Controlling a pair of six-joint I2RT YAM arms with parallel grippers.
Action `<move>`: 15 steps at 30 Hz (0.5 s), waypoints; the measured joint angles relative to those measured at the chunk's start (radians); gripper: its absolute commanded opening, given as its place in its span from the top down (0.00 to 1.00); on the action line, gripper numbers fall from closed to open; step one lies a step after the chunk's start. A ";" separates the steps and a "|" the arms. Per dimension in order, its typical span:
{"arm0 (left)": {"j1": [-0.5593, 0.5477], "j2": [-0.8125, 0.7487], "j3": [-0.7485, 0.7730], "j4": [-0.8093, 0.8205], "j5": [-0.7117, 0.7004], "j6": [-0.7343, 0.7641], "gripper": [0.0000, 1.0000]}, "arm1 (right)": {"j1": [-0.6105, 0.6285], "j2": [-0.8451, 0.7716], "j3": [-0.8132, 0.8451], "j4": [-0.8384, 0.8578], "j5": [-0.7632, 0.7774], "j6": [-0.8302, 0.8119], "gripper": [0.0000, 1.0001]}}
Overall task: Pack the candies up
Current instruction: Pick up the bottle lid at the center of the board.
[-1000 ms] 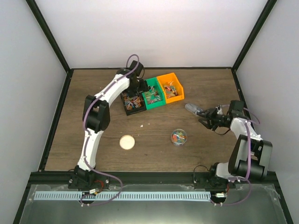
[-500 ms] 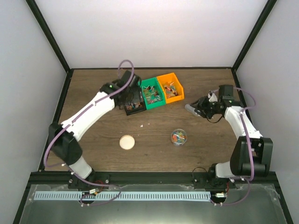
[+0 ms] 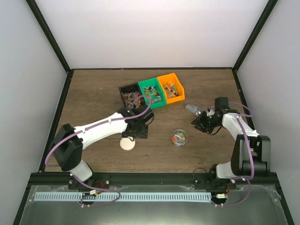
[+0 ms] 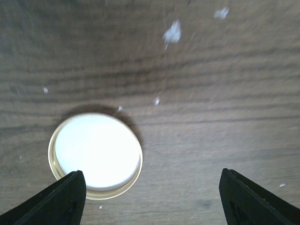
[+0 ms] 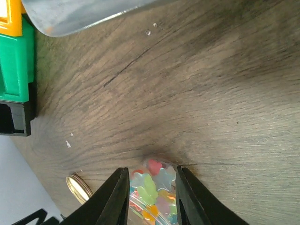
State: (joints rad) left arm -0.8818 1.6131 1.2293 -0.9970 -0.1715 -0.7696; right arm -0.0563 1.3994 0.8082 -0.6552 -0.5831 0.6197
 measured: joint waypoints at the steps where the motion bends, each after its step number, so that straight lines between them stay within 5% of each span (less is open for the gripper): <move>1: 0.000 0.000 -0.025 0.009 0.018 -0.005 0.25 | 0.000 0.000 -0.006 0.000 -0.001 -0.002 0.71; 15: 0.000 0.037 -0.177 0.154 0.153 -0.065 0.60 | 0.000 0.036 -0.007 0.013 -0.020 -0.037 0.71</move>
State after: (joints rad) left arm -0.8818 1.6505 1.0523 -0.8429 -0.0189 -0.8349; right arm -0.0563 1.4353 0.8009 -0.6426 -0.6033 0.5827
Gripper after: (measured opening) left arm 0.436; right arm 0.281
